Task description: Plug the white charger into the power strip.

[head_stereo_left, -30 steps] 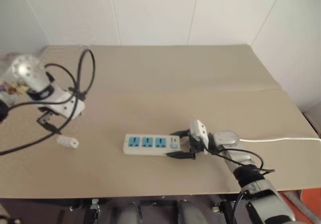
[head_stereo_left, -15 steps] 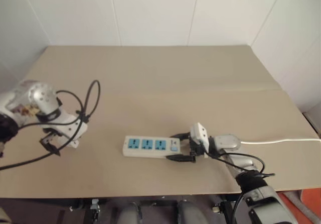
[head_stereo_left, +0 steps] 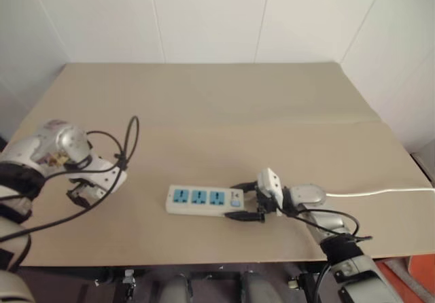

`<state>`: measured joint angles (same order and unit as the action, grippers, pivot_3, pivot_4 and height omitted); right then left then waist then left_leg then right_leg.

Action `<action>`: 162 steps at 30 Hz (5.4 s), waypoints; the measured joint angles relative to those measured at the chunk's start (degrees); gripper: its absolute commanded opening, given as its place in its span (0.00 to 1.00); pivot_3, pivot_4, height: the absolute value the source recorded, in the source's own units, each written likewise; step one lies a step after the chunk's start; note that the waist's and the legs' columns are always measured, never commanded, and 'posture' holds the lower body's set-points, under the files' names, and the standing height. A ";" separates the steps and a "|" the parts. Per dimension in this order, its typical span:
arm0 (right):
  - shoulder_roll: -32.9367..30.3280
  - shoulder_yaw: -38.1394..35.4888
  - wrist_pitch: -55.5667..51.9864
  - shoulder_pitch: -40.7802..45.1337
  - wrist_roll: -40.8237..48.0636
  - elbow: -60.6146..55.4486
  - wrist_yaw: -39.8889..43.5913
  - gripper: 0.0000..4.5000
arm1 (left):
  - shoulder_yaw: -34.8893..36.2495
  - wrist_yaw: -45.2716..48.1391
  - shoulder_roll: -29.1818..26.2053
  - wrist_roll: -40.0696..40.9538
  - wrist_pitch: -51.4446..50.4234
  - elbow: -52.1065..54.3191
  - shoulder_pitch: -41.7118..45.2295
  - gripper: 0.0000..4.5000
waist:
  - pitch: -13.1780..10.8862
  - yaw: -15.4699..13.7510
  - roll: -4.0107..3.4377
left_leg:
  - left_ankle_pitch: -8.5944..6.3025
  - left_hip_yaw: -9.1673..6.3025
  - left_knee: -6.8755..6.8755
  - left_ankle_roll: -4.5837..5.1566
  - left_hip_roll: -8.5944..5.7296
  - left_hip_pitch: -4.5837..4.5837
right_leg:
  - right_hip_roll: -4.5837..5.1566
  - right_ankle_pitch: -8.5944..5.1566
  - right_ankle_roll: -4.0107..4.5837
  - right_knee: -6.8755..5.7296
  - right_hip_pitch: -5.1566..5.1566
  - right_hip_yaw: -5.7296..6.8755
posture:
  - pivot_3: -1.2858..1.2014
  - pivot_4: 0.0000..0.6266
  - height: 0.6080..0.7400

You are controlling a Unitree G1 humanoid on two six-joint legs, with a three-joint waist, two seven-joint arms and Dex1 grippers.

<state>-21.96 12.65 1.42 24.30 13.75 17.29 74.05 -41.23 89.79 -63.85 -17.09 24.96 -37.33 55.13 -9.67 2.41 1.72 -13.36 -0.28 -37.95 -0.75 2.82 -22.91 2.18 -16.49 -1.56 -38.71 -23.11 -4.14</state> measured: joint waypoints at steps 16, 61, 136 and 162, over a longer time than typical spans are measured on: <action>0.00 0.14 -1.61 -0.61 0.10 -1.56 -1.09 0.76 | 7.91 1.00 2.44 -5.16 0.47 -0.18 -3.39 0.23 | 0.01 0.18 0.00 | 0.00 0.02 0.00 0.00 0.00 0.10 | 0.00 0.00 0.00 -0.19 -0.02 -0.03 | 0.52 0.24 1.00; 1.64 2.28 6.35 1.53 -1.50 5.12 -0.38 0.76 | 30.30 -14.97 36.92 39.56 -34.24 34.86 -26.72 0.23 | 0.22 1.27 -0.21 | -0.01 -0.13 -0.34 0.01 -0.05 0.87 | 0.00 0.01 0.00 -0.23 0.97 -0.03 | 0.52 0.24 1.00; 1.52 2.47 5.62 1.20 -1.35 4.45 0.06 0.76 | 33.35 -11.37 36.28 44.05 -29.92 31.52 -32.60 0.23 | 0.23 1.42 -0.21 | -0.01 -0.10 0.10 0.01 -0.03 0.90 | 0.01 0.00 -0.01 0.23 0.98 -0.03 | 0.52 0.24 1.00; 0.95 2.56 4.47 1.04 -1.61 3.78 -0.28 0.76 | 30.65 -10.01 37.12 40.84 -16.26 24.55 -33.89 0.23 | 0.67 1.28 -0.51 | -0.01 -0.10 0.24 0.01 -0.01 1.01 | 0.01 0.01 0.00 0.51 1.16 0.00 | 0.52 0.24 1.00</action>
<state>-21.01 15.21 5.89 25.34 12.14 21.08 73.77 -10.58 79.78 -26.73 23.74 8.69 -12.78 21.24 -9.00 3.69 1.21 -13.37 -0.38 -37.71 -0.73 2.81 -21.90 2.19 -16.48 -1.56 -38.20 -21.95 -4.14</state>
